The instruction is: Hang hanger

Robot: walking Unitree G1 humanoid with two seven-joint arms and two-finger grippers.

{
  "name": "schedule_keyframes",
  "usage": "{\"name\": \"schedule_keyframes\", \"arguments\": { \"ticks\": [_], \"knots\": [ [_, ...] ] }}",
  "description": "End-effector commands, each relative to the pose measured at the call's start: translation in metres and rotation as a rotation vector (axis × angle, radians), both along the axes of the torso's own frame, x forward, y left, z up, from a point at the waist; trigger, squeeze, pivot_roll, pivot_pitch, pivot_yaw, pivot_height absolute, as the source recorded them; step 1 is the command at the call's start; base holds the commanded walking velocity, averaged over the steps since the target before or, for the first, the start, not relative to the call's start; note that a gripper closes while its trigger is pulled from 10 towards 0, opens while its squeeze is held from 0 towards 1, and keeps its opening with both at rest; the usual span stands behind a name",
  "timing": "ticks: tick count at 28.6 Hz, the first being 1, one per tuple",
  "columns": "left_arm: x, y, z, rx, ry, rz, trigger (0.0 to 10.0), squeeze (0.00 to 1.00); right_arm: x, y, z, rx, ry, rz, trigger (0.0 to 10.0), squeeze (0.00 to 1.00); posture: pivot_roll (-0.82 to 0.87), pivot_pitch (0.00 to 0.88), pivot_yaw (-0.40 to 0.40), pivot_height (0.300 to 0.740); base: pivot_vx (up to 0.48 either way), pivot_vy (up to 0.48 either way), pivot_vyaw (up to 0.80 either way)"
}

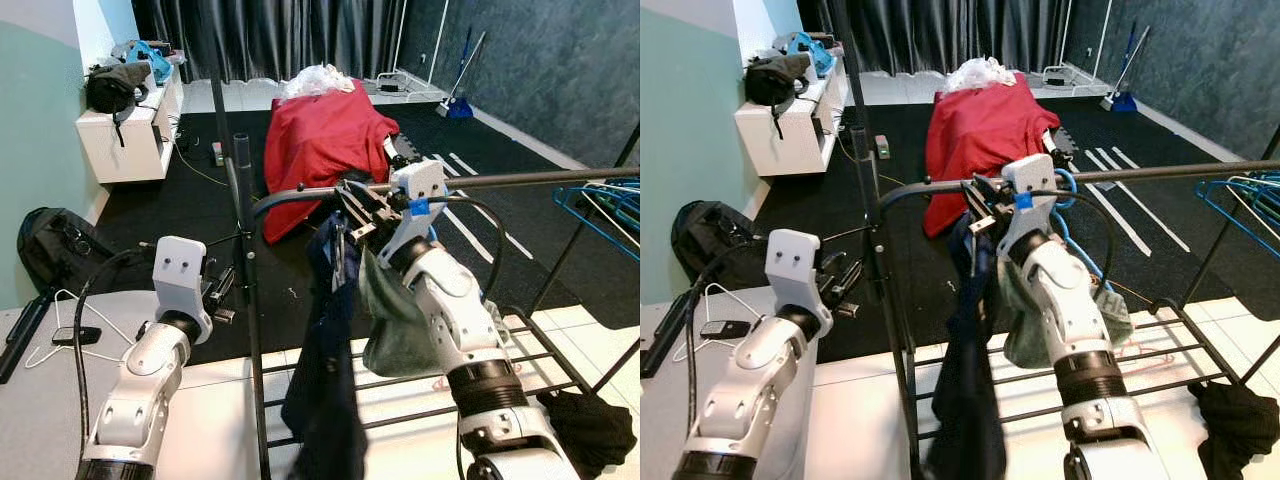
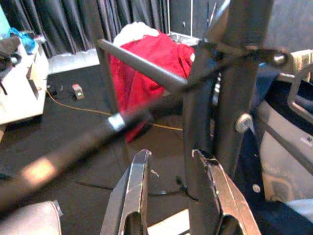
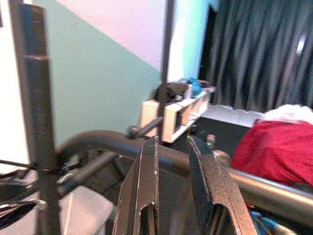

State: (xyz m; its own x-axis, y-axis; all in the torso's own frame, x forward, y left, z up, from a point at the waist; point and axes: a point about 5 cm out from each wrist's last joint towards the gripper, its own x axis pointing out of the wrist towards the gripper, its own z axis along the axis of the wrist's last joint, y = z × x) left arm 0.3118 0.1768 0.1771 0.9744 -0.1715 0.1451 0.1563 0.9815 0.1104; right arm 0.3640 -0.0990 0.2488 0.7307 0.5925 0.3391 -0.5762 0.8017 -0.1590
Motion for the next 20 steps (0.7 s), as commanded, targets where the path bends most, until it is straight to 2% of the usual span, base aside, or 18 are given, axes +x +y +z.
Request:
{"name": "schedule_keyframes", "arguments": {
  "ticks": [1,7,8,9,10,11,12,14,15,16,17,18,19,20],
  "knots": [
    [0.000,0.004,0.003,0.018,-0.009,0.002,10.0,0.00,-0.001,0.007,-0.004,-0.004,0.037,0.045,10.0,0.00,-0.04,0.025,-0.018,0.740,0.000,0.000,0.00],
    [-0.001,0.003,0.002,0.017,-0.010,-0.004,10.0,0.00,-0.004,0.007,-0.006,-0.003,0.035,0.046,10.0,0.00,-0.04,0.024,-0.018,0.740,0.000,0.000,0.00],
    [-0.003,0.004,0.005,-0.016,-0.028,-0.006,10.0,0.00,-0.007,0.004,-0.002,0.033,0.005,0.026,10.0,0.00,-0.04,0.023,-0.019,0.740,0.000,0.000,0.00],
    [-0.004,0.008,0.010,-0.084,-0.060,0.006,10.0,0.00,-0.013,-0.001,0.002,0.074,-0.051,0.004,10.0,0.00,-0.04,0.024,-0.020,0.740,0.000,0.000,0.00],
    [-0.004,0.008,0.010,-0.084,-0.060,0.006,10.0,0.00,-0.013,-0.001,0.002,0.074,-0.051,0.004,10.0,0.00,-0.04,0.024,-0.020,0.740,0.000,0.000,0.00],
    [-0.007,0.017,0.019,-0.162,-0.118,0.028,10.0,0.00,-0.021,-0.006,0.003,0.092,-0.113,-0.027,10.0,0.00,-0.05,0.028,-0.022,0.740,0.000,0.000,0.00],
    [-0.007,0.017,0.019,-0.162,-0.118,0.028,10.0,0.00,-0.021,-0.006,0.003,0.092,-0.113,-0.027,10.0,0.00,-0.05,0.028,-0.022,0.740,0.000,0.000,0.00],
    [-0.012,0.031,0.029,-0.250,-0.199,0.059,10.0,0.00,-0.033,-0.012,0.000,0.094,-0.178,-0.064,10.0,0.00,-0.05,0.028,-0.022,0.740,0.000,0.000,0.00],
    [-0.012,0.031,0.029,-0.250,-0.199,0.059,10.0,0.00,-0.033,-0.012,0.000,0.094,-0.178,-0.064,10.0,0.00,-0.05,0.028,-0.022,0.740,0.000,0.000,0.00],
    [-0.021,0.033,0.029,-0.287,-0.183,-0.031,10.0,0.00,-0.042,-0.013,-0.010,0.095,-0.168,-0.074,10.0,0.00,-0.05,0.040,-0.029,0.740,0.000,0.000,0.00],
    [-0.034,0.034,0.027,-0.274,-0.166,-0.150,10.0,0.00,-0.051,-0.011,-0.021,0.116,-0.139,-0.061,10.0,0.00,-0.04,0.040,-0.035,0.740,0.000,0.000,0.00],
    [-0.034,0.034,0.027,-0.274,-0.166,-0.150,10.0,0.00,-0.051,-0.011,-0.021,0.116,-0.139,-0.061,10.0,0.00,-0.04,0.040,-0.035,0.740,0.000,0.000,0.00],
    [-0.045,0.035,0.021,-0.230,-0.125,-0.230,10.0,0.00,-0.060,-0.009,-0.032,0.137,-0.101,-0.046,10.0,0.00,-0.03,0.038,-0.040,0.740,0.000,0.000,0.00],
    [-0.045,0.035,0.021,-0.230,-0.125,-0.230,10.0,0.00,-0.060,-0.009,-0.032,0.137,-0.101,-0.046,10.0,0.00,-0.03,0.038,-0.040,0.740,0.000,0.000,0.00]
  ]
}}
